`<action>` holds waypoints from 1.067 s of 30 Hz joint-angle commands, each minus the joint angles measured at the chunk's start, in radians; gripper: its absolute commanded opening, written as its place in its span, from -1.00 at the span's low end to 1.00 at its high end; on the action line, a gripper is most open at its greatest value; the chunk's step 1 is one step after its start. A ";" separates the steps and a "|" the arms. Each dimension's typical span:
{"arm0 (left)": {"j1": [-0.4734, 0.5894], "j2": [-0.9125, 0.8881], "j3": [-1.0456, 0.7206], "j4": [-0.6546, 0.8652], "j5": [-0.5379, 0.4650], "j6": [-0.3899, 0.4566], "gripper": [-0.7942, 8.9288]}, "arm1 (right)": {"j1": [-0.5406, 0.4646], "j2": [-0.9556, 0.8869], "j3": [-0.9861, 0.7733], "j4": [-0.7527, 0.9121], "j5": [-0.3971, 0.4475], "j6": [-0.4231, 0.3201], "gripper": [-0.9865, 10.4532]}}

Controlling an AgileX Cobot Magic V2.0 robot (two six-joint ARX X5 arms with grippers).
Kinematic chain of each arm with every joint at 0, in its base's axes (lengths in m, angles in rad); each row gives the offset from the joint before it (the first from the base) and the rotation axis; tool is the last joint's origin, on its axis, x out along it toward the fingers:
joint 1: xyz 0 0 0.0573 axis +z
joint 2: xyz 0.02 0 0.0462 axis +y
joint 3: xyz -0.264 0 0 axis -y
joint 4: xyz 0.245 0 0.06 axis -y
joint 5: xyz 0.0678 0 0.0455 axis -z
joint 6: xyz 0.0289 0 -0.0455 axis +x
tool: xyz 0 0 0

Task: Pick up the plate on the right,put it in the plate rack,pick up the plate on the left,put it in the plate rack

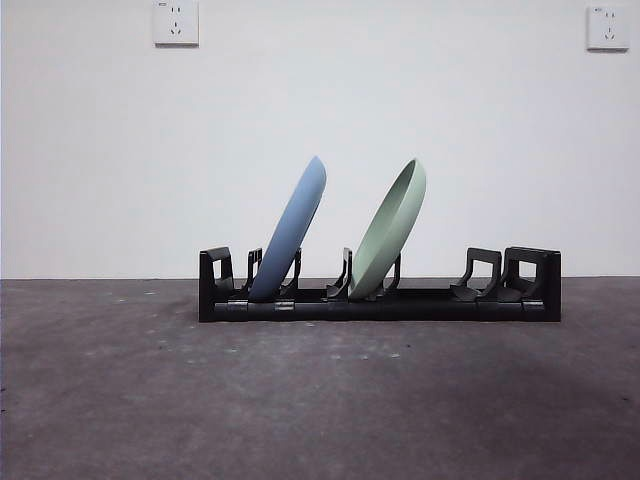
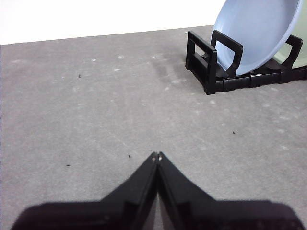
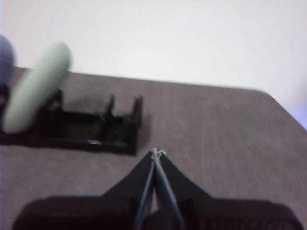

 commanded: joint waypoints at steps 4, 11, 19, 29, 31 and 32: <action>0.002 0.000 -0.010 0.006 0.001 -0.010 -0.84 | 0.000 -0.097 -0.140 0.037 0.051 0.107 -0.82; 0.002 0.000 -0.010 0.007 0.001 -0.010 -0.84 | 0.000 -0.140 -0.229 0.020 0.048 0.138 -0.82; 0.002 0.001 -0.010 0.006 0.001 -0.010 -0.84 | 0.000 -0.141 -0.229 0.023 0.047 0.138 -0.82; 0.002 0.001 -0.010 0.006 0.001 -0.010 -0.84 | 0.000 -0.138 -0.229 0.023 0.047 0.138 -0.82; 0.002 0.001 -0.010 0.006 0.001 -0.010 -0.84 | 0.000 -0.138 -0.229 0.023 0.047 0.138 -0.82; 0.002 0.001 -0.010 0.006 0.001 -0.010 -0.84 | 0.000 -0.138 -0.229 0.023 0.047 0.138 -0.82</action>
